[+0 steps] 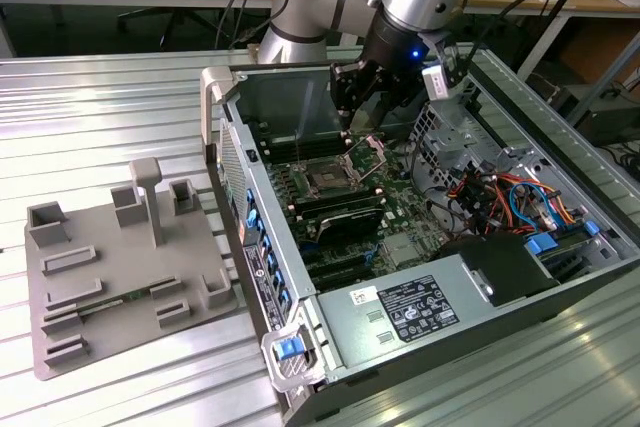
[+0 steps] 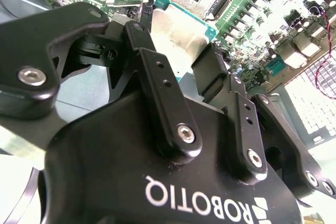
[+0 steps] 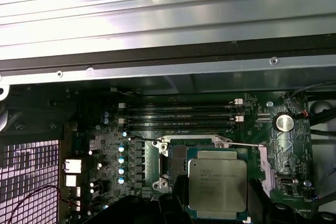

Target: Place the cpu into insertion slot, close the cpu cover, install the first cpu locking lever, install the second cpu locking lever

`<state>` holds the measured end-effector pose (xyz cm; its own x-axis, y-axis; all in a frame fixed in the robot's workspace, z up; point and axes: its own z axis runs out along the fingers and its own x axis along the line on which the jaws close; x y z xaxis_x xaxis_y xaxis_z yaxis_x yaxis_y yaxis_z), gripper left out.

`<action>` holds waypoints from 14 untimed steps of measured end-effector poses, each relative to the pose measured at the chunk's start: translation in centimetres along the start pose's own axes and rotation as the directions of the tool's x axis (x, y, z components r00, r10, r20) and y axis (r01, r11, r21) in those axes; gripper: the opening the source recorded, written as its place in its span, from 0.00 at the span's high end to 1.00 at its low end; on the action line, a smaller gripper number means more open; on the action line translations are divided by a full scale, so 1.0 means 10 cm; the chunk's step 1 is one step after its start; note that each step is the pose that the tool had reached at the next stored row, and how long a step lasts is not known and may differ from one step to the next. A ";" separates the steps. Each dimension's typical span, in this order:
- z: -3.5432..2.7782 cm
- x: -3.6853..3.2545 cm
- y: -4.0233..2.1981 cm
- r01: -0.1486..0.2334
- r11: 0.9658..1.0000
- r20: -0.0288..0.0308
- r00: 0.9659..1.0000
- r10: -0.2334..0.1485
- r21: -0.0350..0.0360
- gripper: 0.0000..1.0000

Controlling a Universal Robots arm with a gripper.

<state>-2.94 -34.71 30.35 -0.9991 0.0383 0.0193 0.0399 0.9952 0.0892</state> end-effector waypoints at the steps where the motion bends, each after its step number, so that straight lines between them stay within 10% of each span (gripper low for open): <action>1: 0.000 0.000 0.000 0.000 1.000 0.000 1.000 0.000 0.000 0.45; 14: 0.001 0.000 0.000 -0.023 1.000 0.002 1.000 0.023 0.000 0.45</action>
<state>-2.94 -34.71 30.34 -0.9979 0.0613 0.0193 0.0628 0.9941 0.0884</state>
